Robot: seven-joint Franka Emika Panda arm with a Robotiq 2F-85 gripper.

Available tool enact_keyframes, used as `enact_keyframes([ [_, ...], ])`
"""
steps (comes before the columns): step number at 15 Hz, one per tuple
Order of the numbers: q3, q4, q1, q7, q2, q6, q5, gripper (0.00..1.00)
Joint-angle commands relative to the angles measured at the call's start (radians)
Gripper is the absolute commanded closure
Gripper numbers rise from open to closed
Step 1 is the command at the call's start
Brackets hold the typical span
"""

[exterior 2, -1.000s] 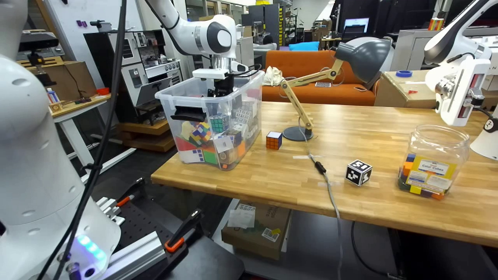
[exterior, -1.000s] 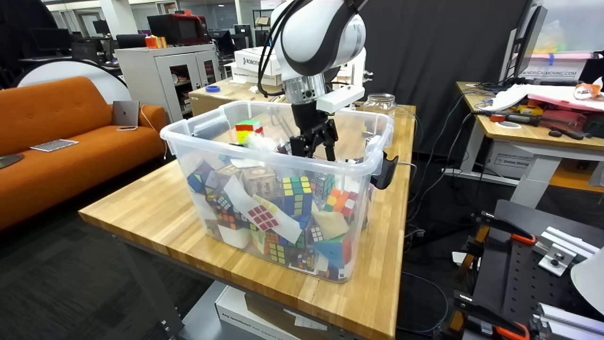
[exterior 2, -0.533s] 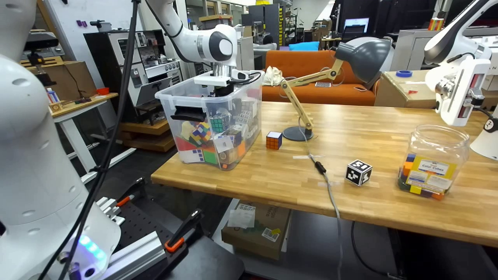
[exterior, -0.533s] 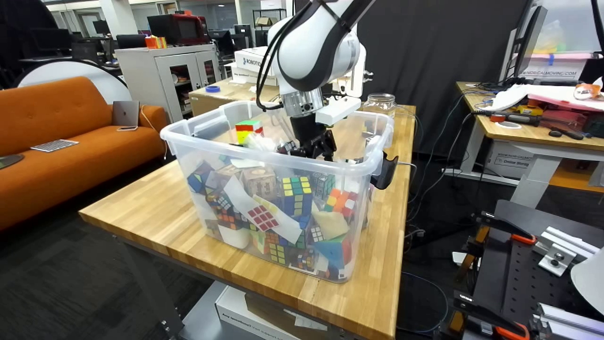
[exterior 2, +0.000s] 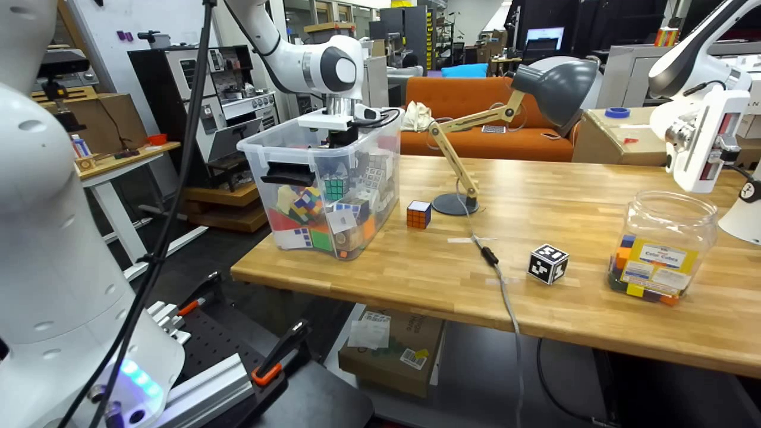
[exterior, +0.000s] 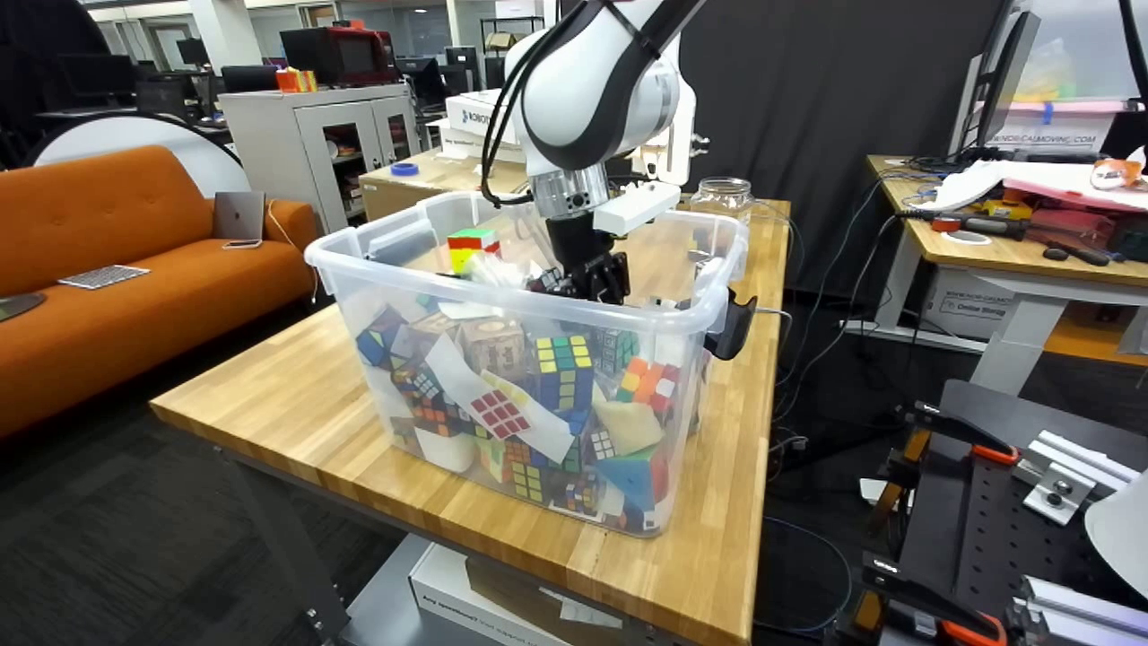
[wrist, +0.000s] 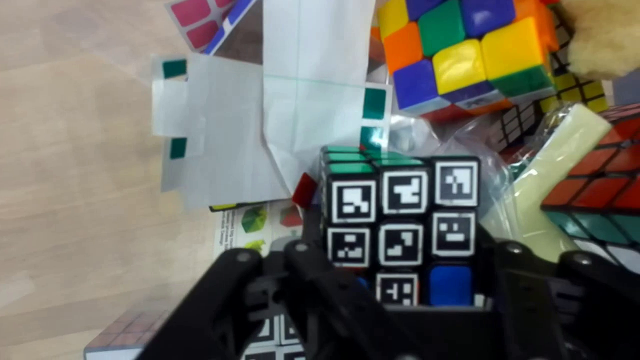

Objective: Pick a cube from the jar and place it on the table then turn off the lamp

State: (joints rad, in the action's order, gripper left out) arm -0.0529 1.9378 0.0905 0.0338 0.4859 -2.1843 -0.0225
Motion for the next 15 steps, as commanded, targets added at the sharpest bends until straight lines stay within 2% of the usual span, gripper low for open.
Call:
enact_keyframes([
  [1, -0.003, -0.006, -0.004, -0.006, -0.01, 0.003, 0.008, 0.63],
  [7, 0.002, 0.006, 0.005, 0.008, -0.048, 0.002, -0.01, 0.63],
  [15, 0.017, 0.083, 0.01, 0.039, -0.268, -0.028, -0.075, 0.63],
])
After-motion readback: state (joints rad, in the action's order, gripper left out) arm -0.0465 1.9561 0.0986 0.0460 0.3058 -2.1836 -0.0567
